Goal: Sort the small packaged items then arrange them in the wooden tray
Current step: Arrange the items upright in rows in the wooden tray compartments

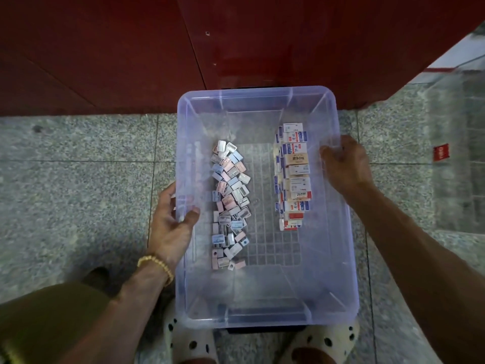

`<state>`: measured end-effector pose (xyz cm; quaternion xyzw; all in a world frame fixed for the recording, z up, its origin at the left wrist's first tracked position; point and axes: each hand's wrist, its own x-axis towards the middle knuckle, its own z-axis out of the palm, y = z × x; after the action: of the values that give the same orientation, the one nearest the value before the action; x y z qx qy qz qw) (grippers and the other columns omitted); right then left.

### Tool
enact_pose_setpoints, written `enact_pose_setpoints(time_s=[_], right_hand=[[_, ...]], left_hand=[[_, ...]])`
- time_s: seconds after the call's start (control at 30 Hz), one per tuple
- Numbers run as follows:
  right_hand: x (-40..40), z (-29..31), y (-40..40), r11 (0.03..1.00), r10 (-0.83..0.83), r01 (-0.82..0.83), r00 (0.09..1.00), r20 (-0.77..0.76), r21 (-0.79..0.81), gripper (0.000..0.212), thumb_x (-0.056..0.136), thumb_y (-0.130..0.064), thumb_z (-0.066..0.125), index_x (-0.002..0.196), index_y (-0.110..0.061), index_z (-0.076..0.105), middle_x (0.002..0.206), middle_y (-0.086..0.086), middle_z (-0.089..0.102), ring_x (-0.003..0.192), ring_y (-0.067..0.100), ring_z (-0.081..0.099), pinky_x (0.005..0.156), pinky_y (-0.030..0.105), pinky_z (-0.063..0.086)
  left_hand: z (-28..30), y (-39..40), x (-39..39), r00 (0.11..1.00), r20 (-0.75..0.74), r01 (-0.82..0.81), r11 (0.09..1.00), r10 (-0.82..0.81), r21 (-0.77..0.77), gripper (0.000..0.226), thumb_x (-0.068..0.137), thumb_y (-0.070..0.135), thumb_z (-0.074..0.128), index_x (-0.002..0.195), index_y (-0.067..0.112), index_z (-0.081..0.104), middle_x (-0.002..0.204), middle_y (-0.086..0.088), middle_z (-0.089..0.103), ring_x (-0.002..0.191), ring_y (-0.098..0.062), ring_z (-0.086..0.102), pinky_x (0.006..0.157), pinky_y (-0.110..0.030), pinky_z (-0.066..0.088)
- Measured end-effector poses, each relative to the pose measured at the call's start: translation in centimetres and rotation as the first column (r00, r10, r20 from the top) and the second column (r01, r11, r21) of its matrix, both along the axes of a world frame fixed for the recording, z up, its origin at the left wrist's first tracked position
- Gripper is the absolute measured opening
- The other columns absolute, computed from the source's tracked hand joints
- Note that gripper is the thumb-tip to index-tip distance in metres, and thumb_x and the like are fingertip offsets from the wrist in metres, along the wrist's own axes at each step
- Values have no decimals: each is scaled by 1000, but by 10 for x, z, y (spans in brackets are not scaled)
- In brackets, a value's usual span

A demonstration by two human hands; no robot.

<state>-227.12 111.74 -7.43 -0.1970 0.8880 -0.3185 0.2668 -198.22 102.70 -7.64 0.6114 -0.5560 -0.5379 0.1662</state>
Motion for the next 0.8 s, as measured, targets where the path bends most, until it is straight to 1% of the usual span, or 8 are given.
enact_pose_setpoints(time_s=[0.07, 0.13, 0.27, 0.37, 0.43, 0.6, 0.7, 0.8], right_hand=[[0, 2, 0, 1000, -25, 25, 999, 24, -3, 18, 99, -15, 53, 110, -4, 61, 80, 3, 64, 66, 17, 60, 57, 25, 46], [1, 8, 1, 999, -49, 49, 998, 42, 12, 17, 97, -15, 56, 107, -3, 64, 80, 3, 64, 64, 15, 59, 54, 22, 42], [5, 33, 9, 995, -90, 88, 995, 41, 50, 20, 95, -12, 55, 106, -1, 68, 82, 5, 65, 71, 19, 60, 64, 26, 47], [13, 66, 18, 994, -97, 97, 995, -11, 56, 28, 95, -8, 52, 117, -2, 67, 106, 12, 70, 88, 20, 62, 61, 10, 40], [24, 92, 24, 997, -62, 62, 998, -15, 41, 28, 96, -9, 52, 119, -5, 67, 106, 10, 70, 85, 17, 61, 51, 1, 35], [59, 156, 25, 998, -7, 13, 996, 91, -64, 24, 97, -13, 56, 118, -9, 66, 102, 8, 72, 77, 12, 61, 64, 15, 41], [70, 186, 17, 995, 28, -15, 992, 125, -102, 24, 98, -15, 56, 120, -10, 65, 105, 5, 71, 85, 11, 63, 71, 16, 46], [74, 203, -1, 993, 23, -7, 990, 139, -115, 26, 100, -19, 54, 123, -11, 63, 100, 1, 67, 87, 11, 60, 69, 12, 40]], left_hand=[[-1, 0, 0, 1000, 10, 2, 1000, -2, -1, 47, 88, -3, 63, 123, 25, 50, 98, 10, 64, 80, 2, 62, 81, -27, 51], [2, -2, 1, 1000, 28, 6, 999, -7, 37, 41, 91, 8, 63, 128, 23, 51, 101, 7, 64, 89, -9, 63, 83, -32, 52], [30, -5, 2, 992, 115, 49, 998, -54, 40, 32, 98, 22, 54, 129, 16, 52, 108, -3, 61, 95, -19, 58, 80, -28, 47], [68, -2, 3, 991, 132, 8, 1000, -7, -13, 25, 98, 20, 54, 123, 16, 57, 104, 2, 58, 92, -16, 54, 85, -31, 46], [97, 1, 3, 994, 97, -46, 999, 44, 18, 18, 98, 22, 54, 115, 21, 58, 105, 3, 60, 97, -18, 58, 93, -37, 47], [185, 18, -4, 998, -16, -65, 994, 67, 82, 12, 99, 22, 49, 105, 25, 59, 108, -2, 63, 97, -17, 64, 91, -34, 49], [228, 16, -6, 996, -51, -66, 996, 69, 68, 13, 99, 23, 49, 103, 29, 60, 104, -1, 65, 93, -16, 66, 87, -33, 50], [253, 1, -4, 997, -61, -53, 997, 56, 51, 14, 92, 34, 52, 100, 30, 62, 97, 4, 69, 91, -16, 69, 83, -33, 51]])
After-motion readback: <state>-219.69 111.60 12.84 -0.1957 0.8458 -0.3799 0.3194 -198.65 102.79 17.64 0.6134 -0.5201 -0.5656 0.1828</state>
